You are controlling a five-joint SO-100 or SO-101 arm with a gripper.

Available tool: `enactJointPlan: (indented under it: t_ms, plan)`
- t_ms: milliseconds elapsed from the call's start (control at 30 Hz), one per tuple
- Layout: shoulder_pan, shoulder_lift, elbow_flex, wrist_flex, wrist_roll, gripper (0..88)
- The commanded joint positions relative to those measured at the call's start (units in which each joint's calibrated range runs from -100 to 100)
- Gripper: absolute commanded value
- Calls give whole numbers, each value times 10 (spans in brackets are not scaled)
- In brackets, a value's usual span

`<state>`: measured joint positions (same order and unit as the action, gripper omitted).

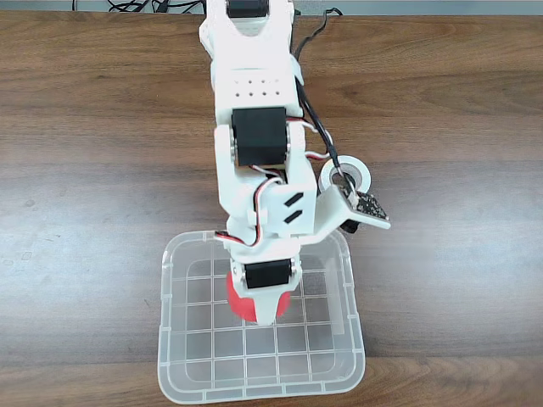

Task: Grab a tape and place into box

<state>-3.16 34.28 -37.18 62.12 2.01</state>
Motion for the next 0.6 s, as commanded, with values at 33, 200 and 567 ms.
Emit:
enactJointPlan:
  t_ms: [33, 200, 567]
  plan:
    - [-2, 39, -107, -37, -3, 25]
    - [-1, 71, -120, -34, -3, 115]
    - [4, 77, -120, 55, -3, 197]
